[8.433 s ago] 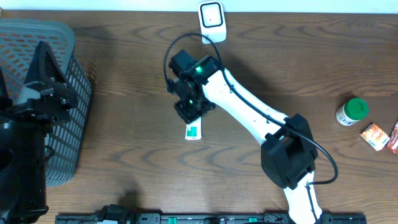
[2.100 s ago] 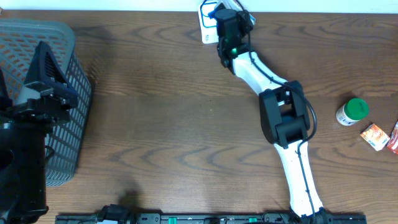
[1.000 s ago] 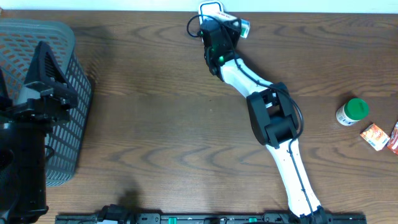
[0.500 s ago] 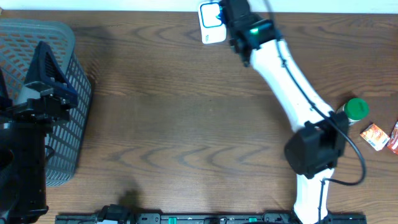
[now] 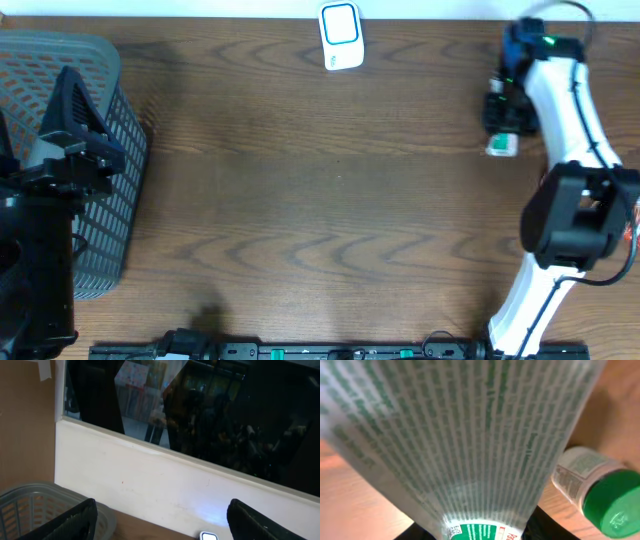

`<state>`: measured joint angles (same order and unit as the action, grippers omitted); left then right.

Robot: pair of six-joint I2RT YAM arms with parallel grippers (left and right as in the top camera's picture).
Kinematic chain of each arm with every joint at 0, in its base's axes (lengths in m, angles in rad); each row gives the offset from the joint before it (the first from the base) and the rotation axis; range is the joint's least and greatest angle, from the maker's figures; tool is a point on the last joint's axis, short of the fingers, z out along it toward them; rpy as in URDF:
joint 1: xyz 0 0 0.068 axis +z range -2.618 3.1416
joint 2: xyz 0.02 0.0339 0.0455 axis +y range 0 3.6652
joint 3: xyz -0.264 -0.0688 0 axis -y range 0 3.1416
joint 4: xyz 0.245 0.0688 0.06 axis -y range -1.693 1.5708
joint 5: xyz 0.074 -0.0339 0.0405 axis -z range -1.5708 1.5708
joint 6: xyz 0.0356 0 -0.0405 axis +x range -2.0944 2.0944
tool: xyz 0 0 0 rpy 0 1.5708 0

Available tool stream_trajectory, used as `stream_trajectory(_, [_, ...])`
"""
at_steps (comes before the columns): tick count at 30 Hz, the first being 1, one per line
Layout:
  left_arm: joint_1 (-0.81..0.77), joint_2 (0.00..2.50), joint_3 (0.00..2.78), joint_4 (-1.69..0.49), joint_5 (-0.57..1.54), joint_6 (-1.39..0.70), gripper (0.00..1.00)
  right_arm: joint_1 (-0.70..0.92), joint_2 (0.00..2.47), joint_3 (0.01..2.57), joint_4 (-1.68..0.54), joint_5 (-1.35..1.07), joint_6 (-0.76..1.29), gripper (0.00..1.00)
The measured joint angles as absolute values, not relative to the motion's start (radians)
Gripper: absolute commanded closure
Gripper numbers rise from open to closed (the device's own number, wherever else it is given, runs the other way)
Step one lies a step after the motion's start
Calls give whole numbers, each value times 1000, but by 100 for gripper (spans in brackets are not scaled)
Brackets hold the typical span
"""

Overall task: Scan the item barcode
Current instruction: 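Carry the Panadol box to the right table edge and release it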

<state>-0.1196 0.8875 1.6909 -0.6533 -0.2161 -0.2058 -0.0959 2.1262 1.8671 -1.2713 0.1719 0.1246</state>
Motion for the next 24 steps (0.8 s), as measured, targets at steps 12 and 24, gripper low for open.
stream_trajectory(12, [-120,888,1691,-654,-216,-206,17,-303,2128,1645,-1105,128,302,50])
stream_trajectory(24, [-120,888,1691,-653,-216,-206,17,-452,2128,1666,-1130,19,326,51])
